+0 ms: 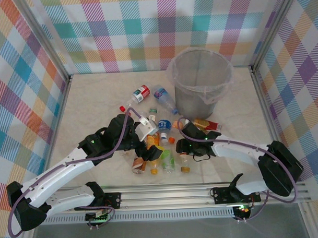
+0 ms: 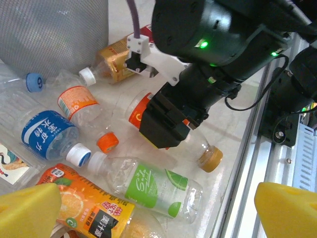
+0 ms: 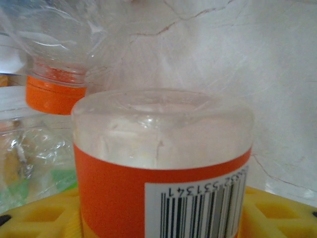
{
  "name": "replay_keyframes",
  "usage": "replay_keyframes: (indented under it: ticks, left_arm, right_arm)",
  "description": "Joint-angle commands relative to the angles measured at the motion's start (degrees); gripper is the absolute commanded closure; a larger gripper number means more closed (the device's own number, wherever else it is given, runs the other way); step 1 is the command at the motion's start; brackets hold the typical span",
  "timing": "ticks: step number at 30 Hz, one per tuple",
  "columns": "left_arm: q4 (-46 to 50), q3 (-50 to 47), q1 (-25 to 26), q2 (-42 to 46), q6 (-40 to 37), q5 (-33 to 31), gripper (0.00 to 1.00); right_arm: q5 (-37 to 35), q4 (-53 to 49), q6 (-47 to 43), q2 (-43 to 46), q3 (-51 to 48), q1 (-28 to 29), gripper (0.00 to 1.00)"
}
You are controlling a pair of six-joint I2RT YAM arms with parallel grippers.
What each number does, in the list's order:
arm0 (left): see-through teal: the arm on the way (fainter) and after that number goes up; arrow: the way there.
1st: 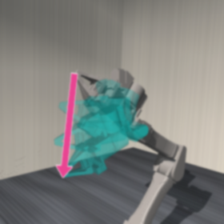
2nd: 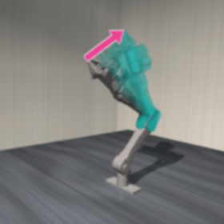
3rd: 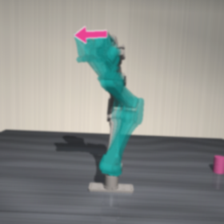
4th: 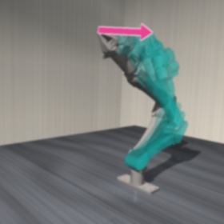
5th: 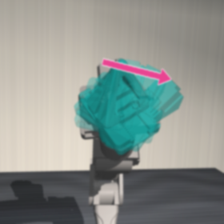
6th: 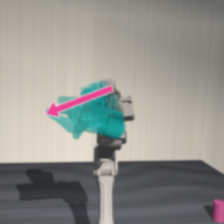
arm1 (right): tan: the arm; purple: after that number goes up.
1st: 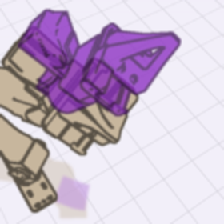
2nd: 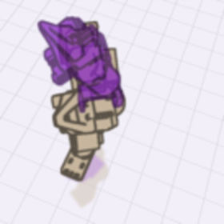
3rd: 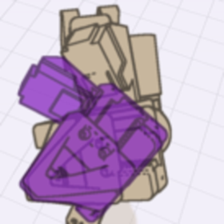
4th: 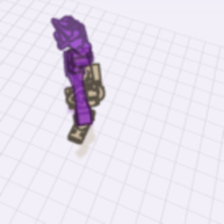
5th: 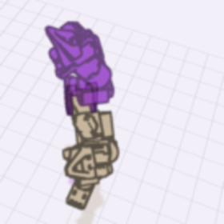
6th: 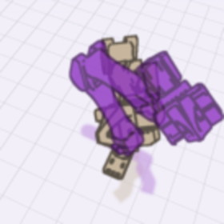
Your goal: Put the plastic bottles in the bin
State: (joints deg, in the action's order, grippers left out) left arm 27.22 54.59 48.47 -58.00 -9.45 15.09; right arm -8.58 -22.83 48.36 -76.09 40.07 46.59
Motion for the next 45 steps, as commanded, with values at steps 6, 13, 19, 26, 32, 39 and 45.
replay_keyframes:
  ticks: [6, 13, 19, 26, 32, 39, 45]
  left_arm:
    - [-3.1, 5.6, -0.1, 0.3, 3.2, -2.9, 0.00]
    - [-9.2, 9.5, -0.1, -2.2, 6.2, -3.0, 0.00]
    - [-20.3, 8.7, -0.1, -4.4, 9.8, -3.7, 0.00]
    - [-23.5, 8.6, -0.2, -6.4, 7.4, 1.0, 0.00]
    - [-27.6, 5.4, -0.2, -5.6, 9.8, -0.4, 0.00]
    - [-27.8, 4.2, -0.2, -4.9, 11.9, -4.5, 0.00]
    - [-28.0, 3.5, -0.2, -4.6, 12.6, -5.8, 0.00]
  right_arm:
    - [-5.9, -10.3, -8.1, 9.8, 4.0, 0.5, 0.40]
    - [-7.4, -16.1, -14.6, 15.5, 11.2, 0.4, 0.40]
    - [-8.5, -18.5, -20.6, 15.6, 19.2, 0.5, 0.40]
    - [-12.0, -20.9, -27.6, 13.6, 29.9, -0.9, 0.41]
    - [-13.1, -20.4, -34.6, 10.3, 39.7, -3.3, 0.41]
    - [-12.6, -19.2, -40.5, 4.7, 51.1, -9.5, 0.43]
    - [-6.6, -18.0, -42.6, -1.1, 58.6, -17.5, 0.43]
